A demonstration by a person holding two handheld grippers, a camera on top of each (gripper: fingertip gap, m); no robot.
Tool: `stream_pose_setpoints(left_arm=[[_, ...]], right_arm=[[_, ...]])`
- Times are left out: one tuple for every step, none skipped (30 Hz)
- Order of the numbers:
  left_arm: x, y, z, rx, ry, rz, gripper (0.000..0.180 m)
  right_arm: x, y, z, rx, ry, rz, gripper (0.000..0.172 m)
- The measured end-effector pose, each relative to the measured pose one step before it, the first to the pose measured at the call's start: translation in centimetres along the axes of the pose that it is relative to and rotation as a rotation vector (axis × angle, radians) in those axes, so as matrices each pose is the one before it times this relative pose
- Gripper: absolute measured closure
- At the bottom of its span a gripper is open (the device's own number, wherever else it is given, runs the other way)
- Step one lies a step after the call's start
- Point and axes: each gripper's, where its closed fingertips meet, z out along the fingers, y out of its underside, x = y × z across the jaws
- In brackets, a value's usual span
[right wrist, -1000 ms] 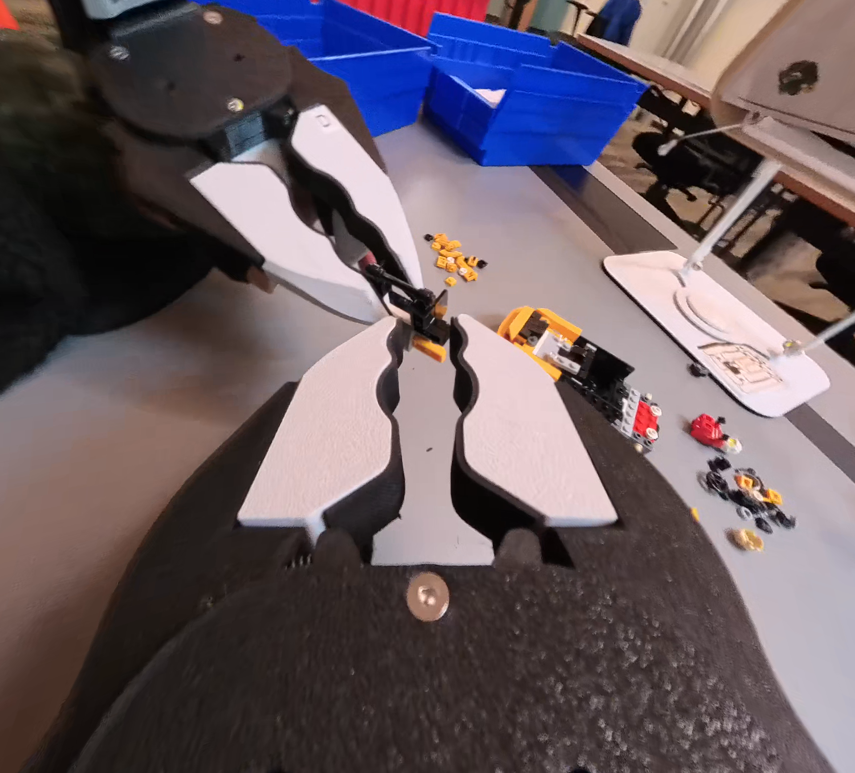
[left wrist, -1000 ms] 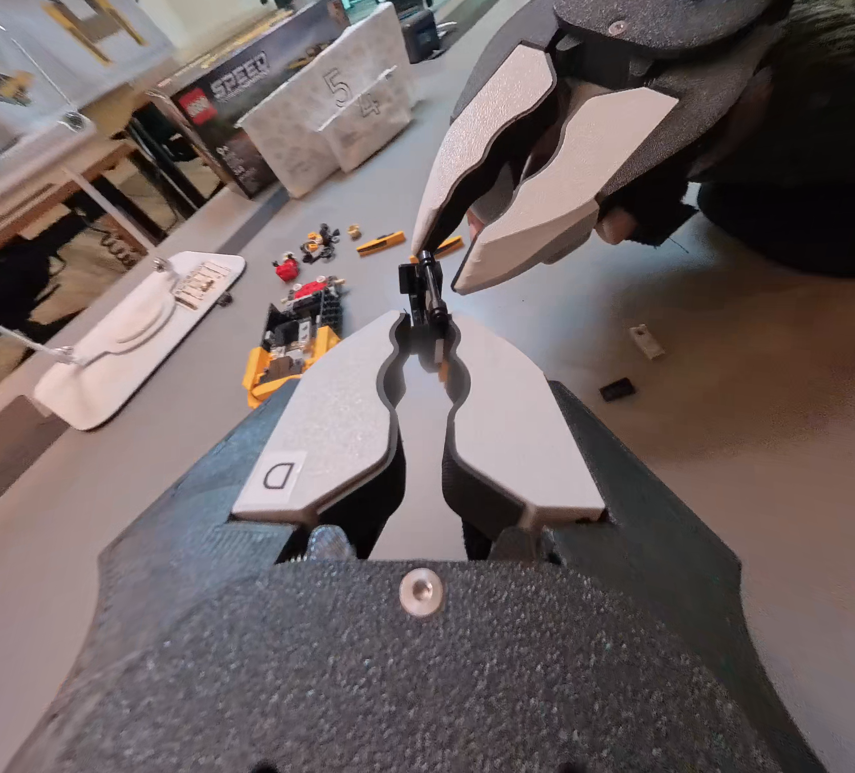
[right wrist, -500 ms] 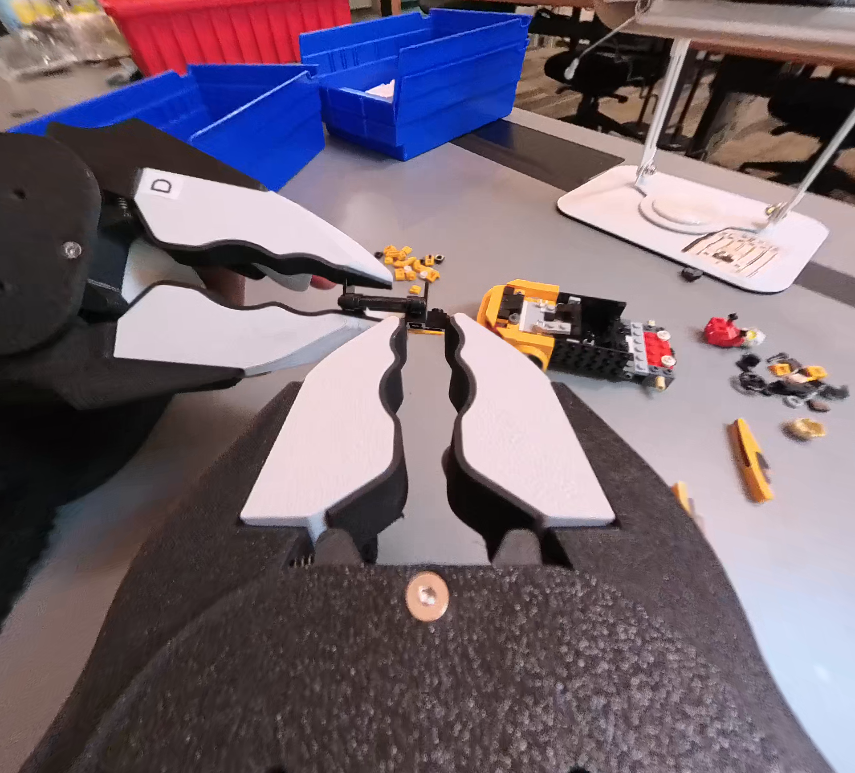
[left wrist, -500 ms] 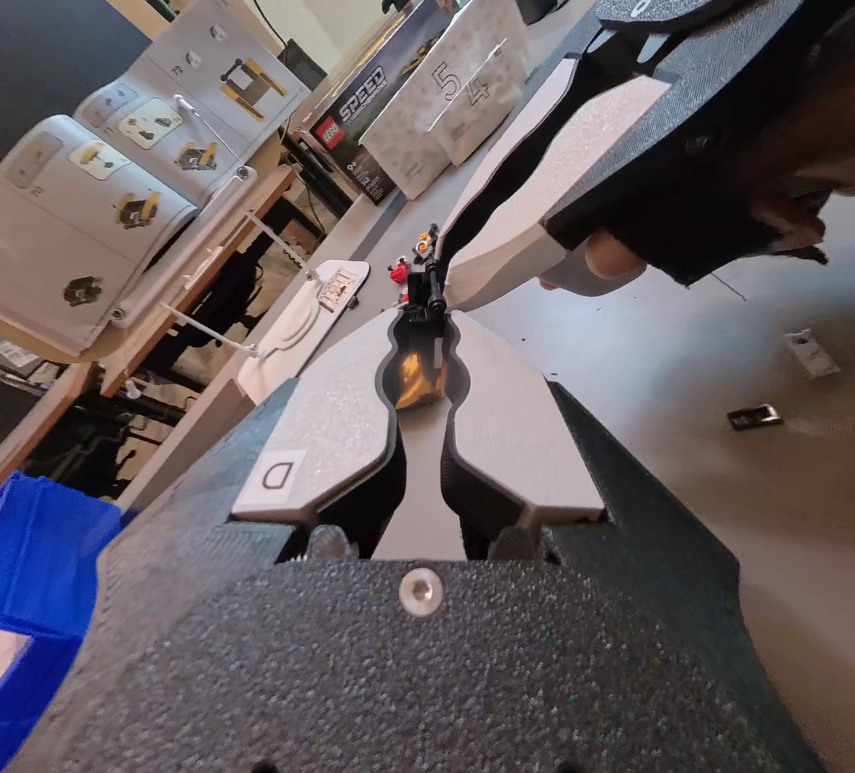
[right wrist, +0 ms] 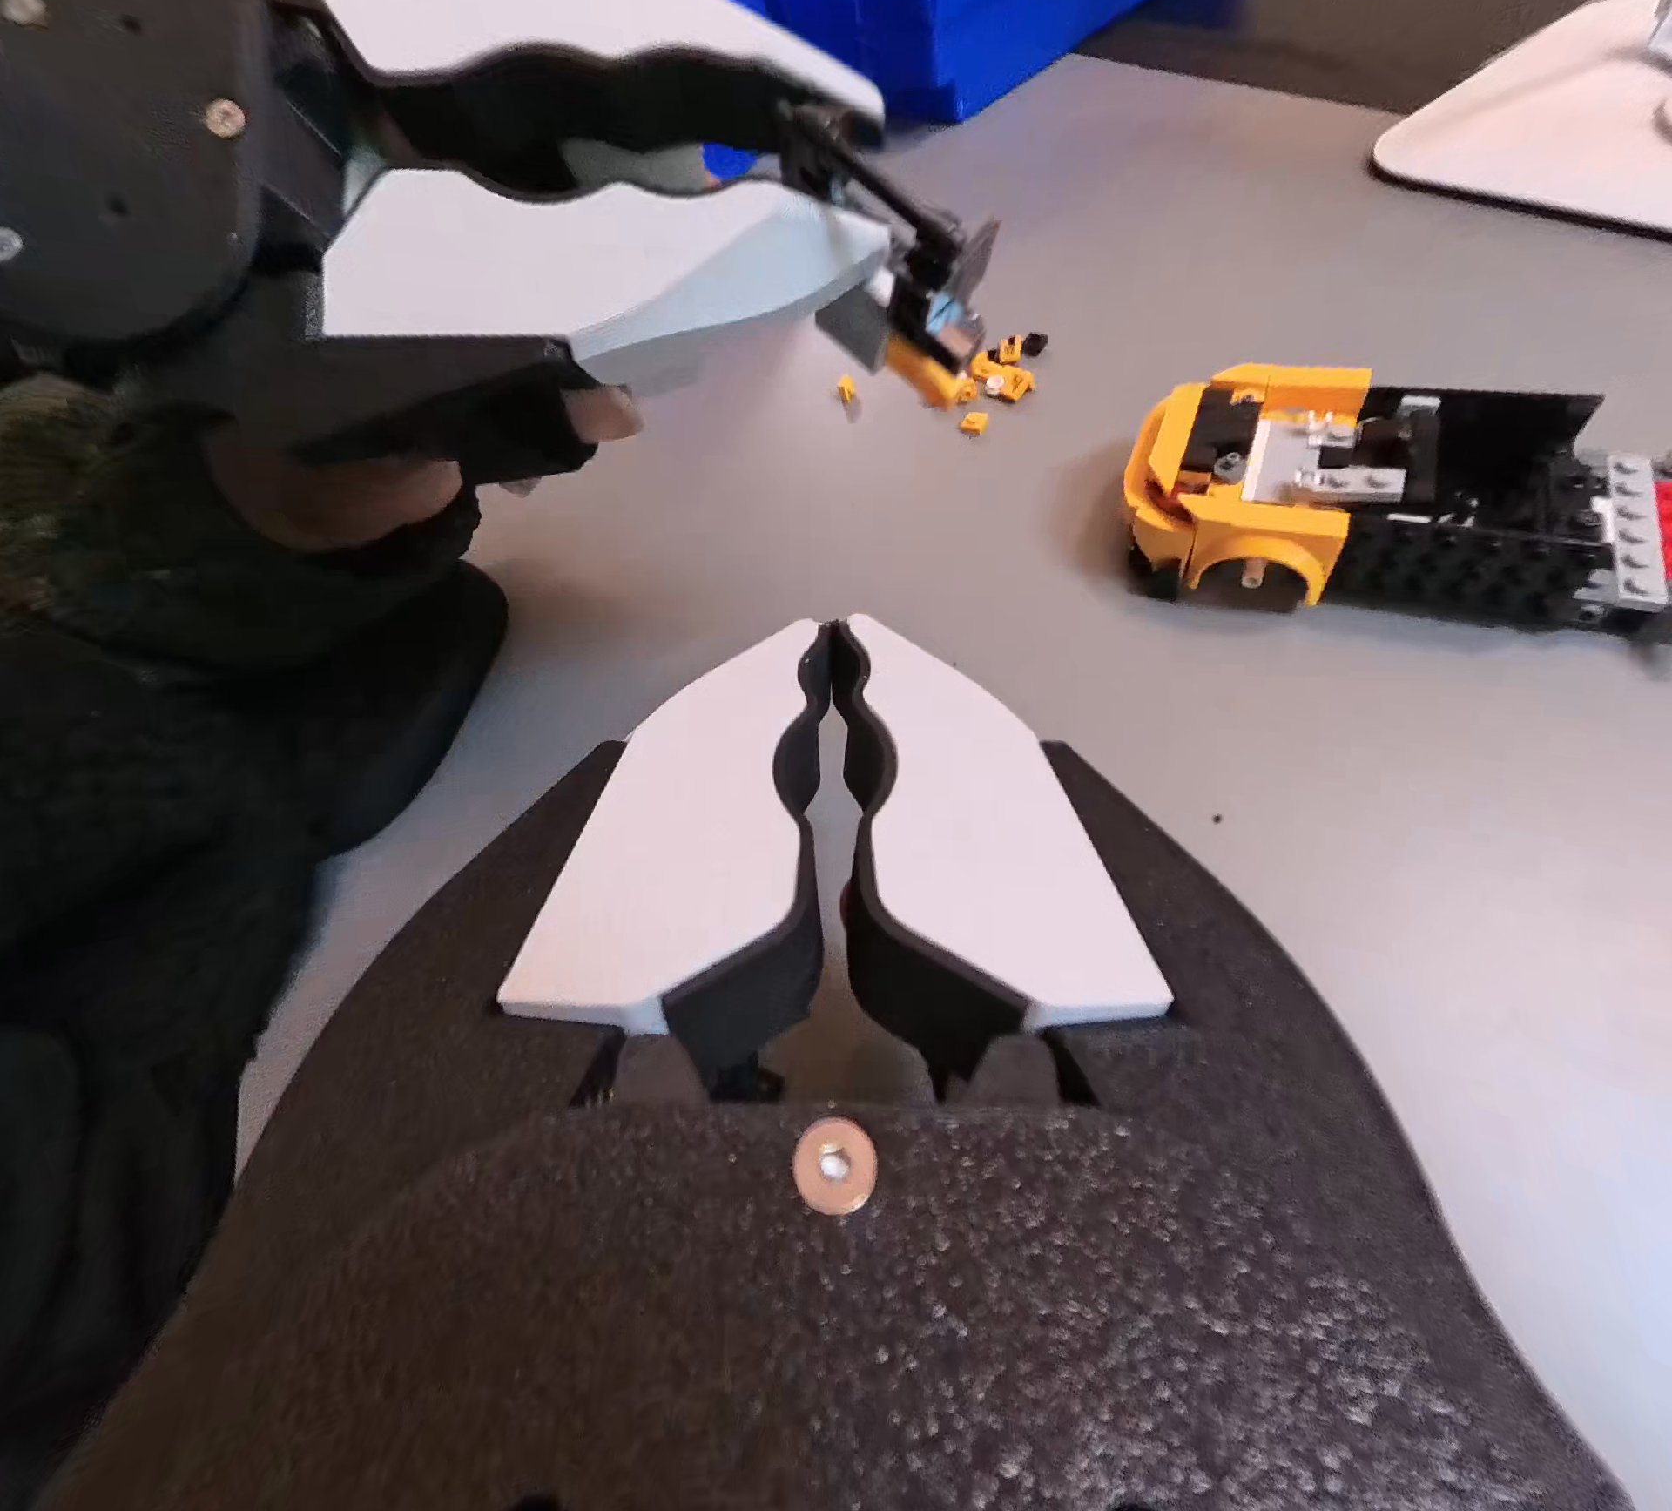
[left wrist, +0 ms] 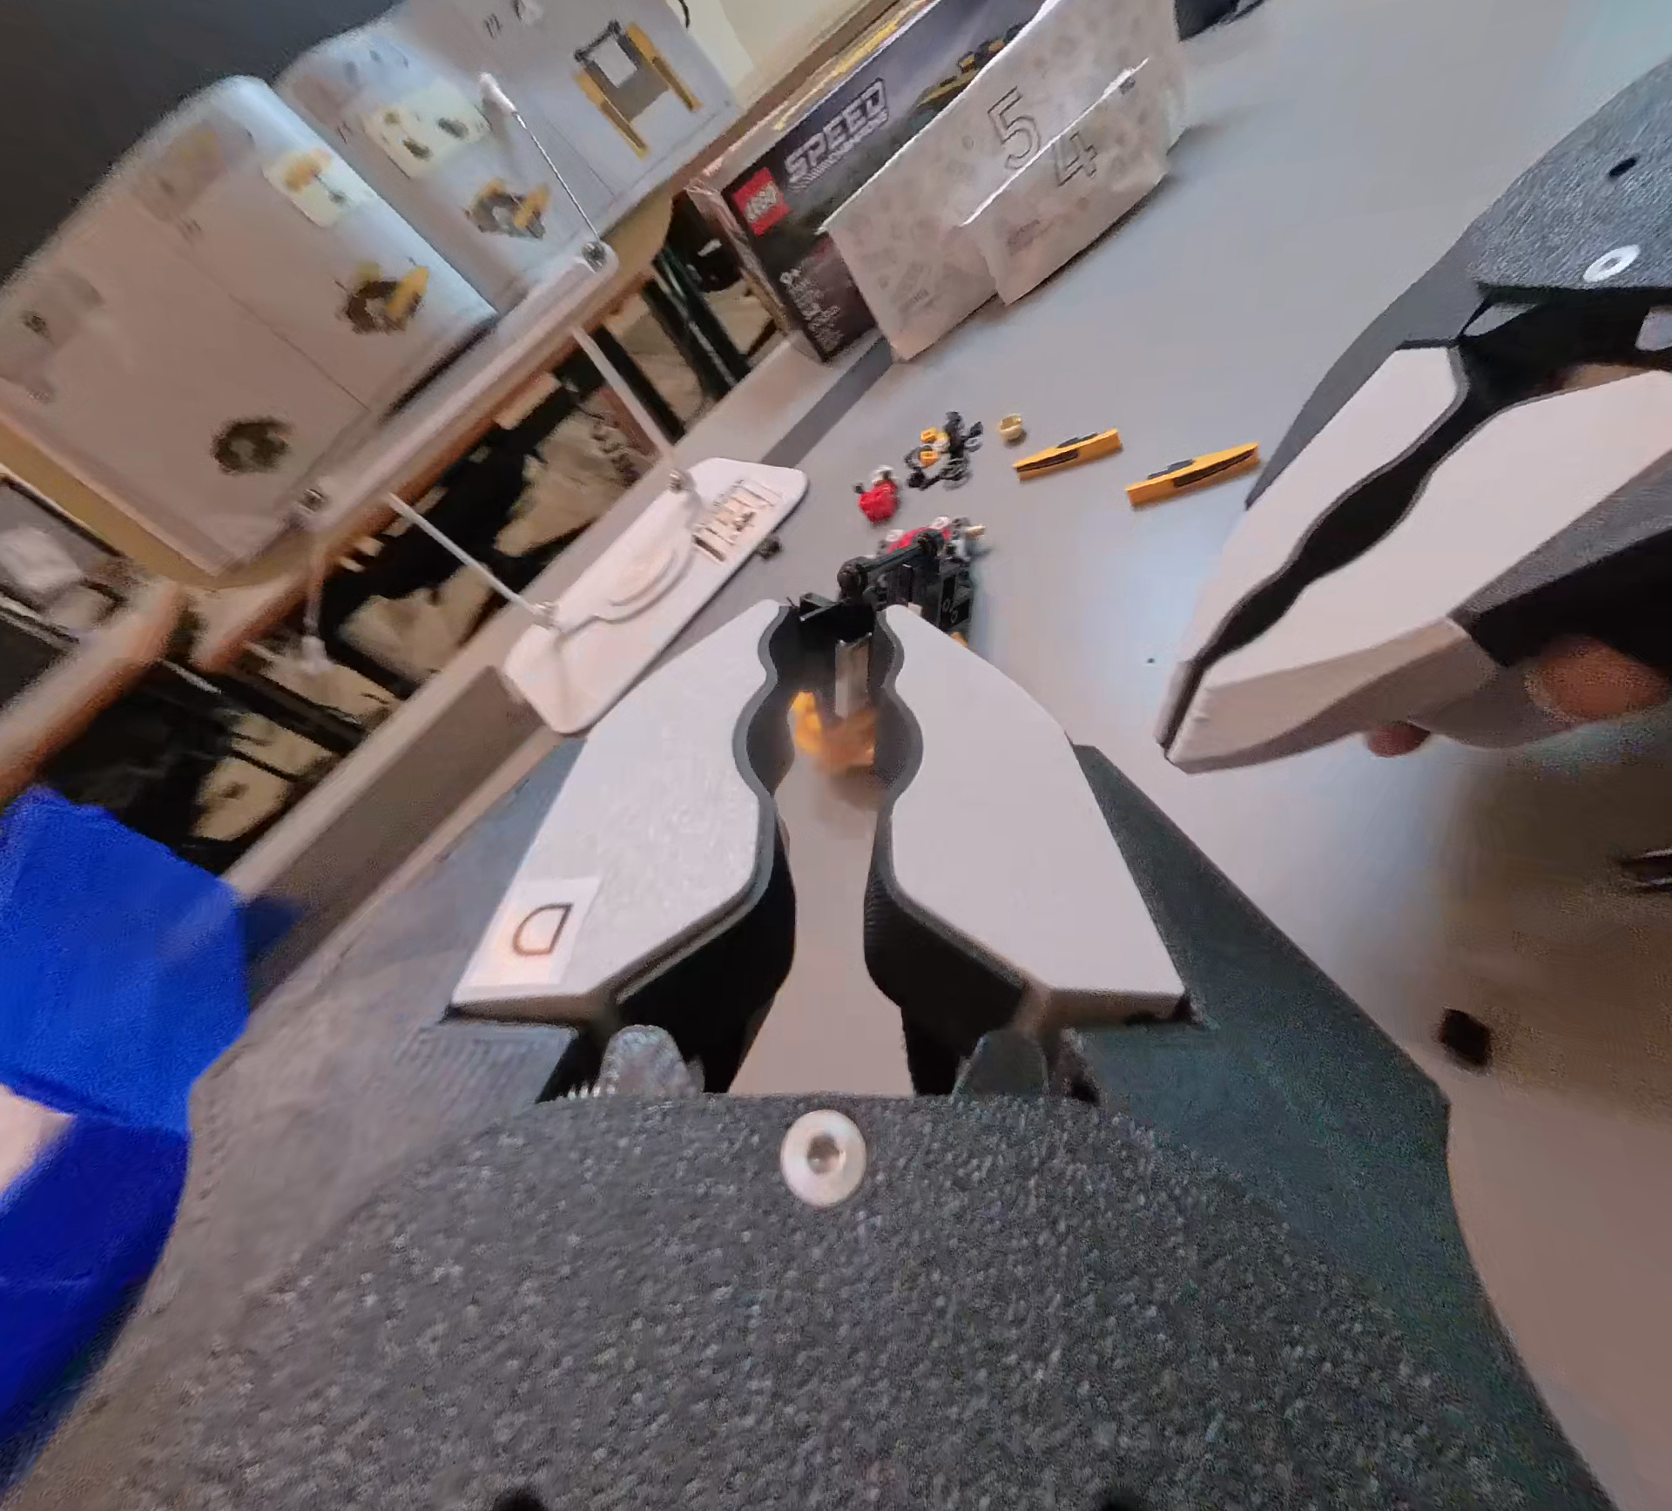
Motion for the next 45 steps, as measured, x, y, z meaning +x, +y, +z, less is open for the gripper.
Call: stream_pose_setpoints(left_arm=[[-0.039,0.160,-0.085,0.0078,0.0221,-0.0442,0.166],[0.016,0.140,-0.062,0.0054,0.0192,-0.0324,0.166],[0.137,0.059,-0.027,0.0086,0.0222,-0.0333,0.166],[0.167,0.045,0.021,0.0081,0.0201,-0.0374,0.166],[0.321,-0.007,0.060,0.0084,0.0239,-0.0311,0.166],[0.444,-0.031,0.101,0.0068,0.0263,-0.0305,0.166],[0.624,0.050,0.157,-0.0001,0.0345,-0.0314,0.166],[0.610,0.014,0.161,0.0033,0.0330,-0.0300,0.165],[0.665,0.025,0.147,0.0020,0.0387,-0.0226,0.166],[0.697,-0.046,0.107,0.0073,0.0419,-0.0111,0.165],[0.159,-0.110,-0.001,0.0098,0.0090,-0.0069,0.165],[0.034,-0.055,-0.069,0.0021,0.0112,-0.0104,0.165],[0.086,-0.062,-0.067,0.0044,0.0222,-0.0260,0.165],[0.230,-0.058,-0.038,0.0098,0.0360,-0.0354,0.165],[0.271,-0.052,-0.046,0.0119,0.0406,-0.0319,0.165],[0.359,-0.086,-0.097,0.0143,0.0468,-0.0184,0.165],[0.423,-0.040,-0.120,0.0084,0.0461,-0.0073,0.165],[0.427,-0.058,-0.130,0.0075,0.0418,-0.0025,0.165],[0.336,-0.088,-0.127,0.0075,0.0298,-0.0004,0.165],[0.158,-0.020,-0.090,0.0015,0.0136,0.0056,0.161],[0.239,0.112,-0.095,-0.0094,0.0196,0.0160,0.162],[0.724,0.109,-0.120,-0.0082,0.0474,0.0215,0.172],[0.334,-0.041,0.004,0.0049,0.0104,0.0168,0.172],[-0.124,0.126,0.051,-0.0070,-0.0239,0.0264,0.172],[-0.215,0.269,0.081,-0.0199,-0.0284,0.0371,0.173],[-0.027,0.234,0.095,-0.0180,-0.0126,0.0315,0.174],[0.182,0.117,0.075,-0.0089,0.0041,0.0175,0.175],[0.227,0.131,0.057,-0.0071,0.0110,0.0084,0.177],[0.142,0.249,0.054,-0.0142,0.0082,0.0056,0.179],[0.002,0.250,0.039,-0.0138,-0.0008,0.0049,0.180],[-0.001,0.164,0.005,-0.0073,-0.0015,0.0054,0.180],[-0.046,0.119,0.000,-0.0048,-0.0042,0.0057,0.179],[-0.153,0.123,0.002,-0.0049,-0.0099,0.0057,0.177],[-0.068,0.031,0.013,0.0020,0.0005,-0.0015,0.175],[0.062,-0.043,0.026,0.0087,0.0154,-0.0190,0.172],[0.251,-0.096,0.048,0.0159,0.0370,-0.0432,0.167],[0.201,-0.045,0.027,0.0141,0.0444,-0.0658,0.162],[0.240,0.025,0.019,0.0105,0.0548,-0.0808,0.156],[0.343,-0.007,-0.047,0.0124,0.0643,-0.0817,0.151],[0.189,-0.081,-0.060,0.0181,0.0514,-0.0784,0.146],[0.025,-0.111,-0.070,0.0192,0.0354,-0.0674,0.145],[-0.052,-0.169,-0.028,0.0223,0.0187,-0.0439,0.142],[-0.083,-0.131,0.067,0.0157,0.0023,-0.0126,0.140],[-0.041,-0.066,0.131,0.0077,-0.0100,0.0207,0.140],[-0.038,-0.016,0.189,-0.0007,-0.0231,0.0519,0.141]], right_arm=[[0.231,-0.303,-0.160,0.0172,0.0024,0.0052,0.172],[0.397,-0.332,-0.219,0.0189,0.0097,0.0042,0.172],[0.339,-0.348,-0.183,0.0177,0.0046,0.0028,0.168],[0.301,-0.301,-0.134,0.0135,0.0061,0.0098,0.165],[0.101,-0.405,-0.096,0.0189,0.0003,0.0092,0.161],[-0.038,-0.331,-0.019,0.0122,0.0007,0.0008,0.157],[-0.159,-0.241,0.033,0.0074,0.0005,-0.0131,0.152],[-0.191,-0.214,0.037,0.0082,0.0018,-0.0265,0.151],[-0.210,-0.274,-0.004,0.0131,0.0001,-0.0356,0.150],[-0.082,-0.302,-0.064,0.0135,0.0029,-0.0343,0.150],[0.097,-0.226,-0.134,0.0087,0.0040,-0.0304,0.152],[-0.035,-0.089,-0.146,0.0018,-0.0149,-0.0223,0.153],[-0.128,-0.035,-0.187,-0.0015,-0.0298,-0.0020,0.155],[-0.098,-0.139,-0.259,0.0053,-0.0294,0.0043,0.157],[-0.130,-0.092,-0.248,0.0020,-0.0240,-0.0061,0.157],[-0.156,-0.055,-0.214,-0.0011,-0.0189,-0.0318,0.158],[-0.150,-0.060,-0.227,-0.0051,-0.0165,-0.0452,0.158],[-0.200,-0.093,-0.238,-0.0045,-0.0201,-0.0468,0.158],[-0.113,-0.051,-0.237,-0.0040,-0.0170,-0.0474,0.158],[0.300,0.047,-0.275,-0.0064,0.0116,-0.0516,0.158],[0.416,0.093,-0.310,-0.0052,0.0232,-0.0638,0.158],[0.466,0.095,-0.311,-0.0028,0.0290,-0.0660,0.158],[0.327,0.043,-0.299,0.0003,0.0208,-0.0534,0.158],[0.003,-0.103,-0.236,0.0097,0.0014,-0.0318,0.158],[-0.229,-0.193,-0.155,0.0146,-0.0119,-0.0132,0.158],[-0.251,-0.125,-0.056,0.0084,-0.0103,-0.0064,0.158],[-0.232,0.018,0.041,-0.0029,-0.0080,-0.0087,0.158],[-0.056,0.114,0.048,-0.0082,0.0016,-0.0082,0.158],[0.031,0.115,0.010,-0.0080,0.0028,-0.0058,0.158],[0.113,0.079,-0.041,-0.0042,0.0027,0.0024,0.158],[0.135,0.009,-0.107,0.0023,0.0012,0.0092,0.158],[0.080,-0.004,-0.119,0.0026,-0.0048,0.0115,0.158],[0.022,0.023,-0.103,0.0007,-0.0047,0.0059,0.158],[-0.051,0.002,-0.081,0.0023,-0.0040,-0.0058,0.158],[-0.201,-0.015,-0.049,0.0040,-0.0084,-0.0121,0.158],[-0.295,-0.055,0.002,0.0052,-0.0110,-0.0140,0.158],[-0.269,-0.100,0.035,0.0061,-0.0039,-0.0183,0.158],[-0.230,-0.142,0.035,0.0060,0.0016,-0.0275,0.158],[-0.115,-0.118,0.034,0.0006,0.0121,-0.0354,0.158],[0.046,-0.136,0.007,-0.0031,0.0268,-0.0428,0.158],[0.022,-0.242,-0.021,0.0032,0.0265,-0.0479,0.158],[0.025,-0.287,-0.022,0.0050,0.0243,-0.0380,0.158],[-0.081,-0.317,-0.003,0.0078,0.0144,-0.0215,0.158],[-0.250,-0.356,0.040,0.0124,-0.0012,-0.0058,0.158],[-0.351,-0.312,0.081,0.0131,-0.0111,0.0064,0.158]])
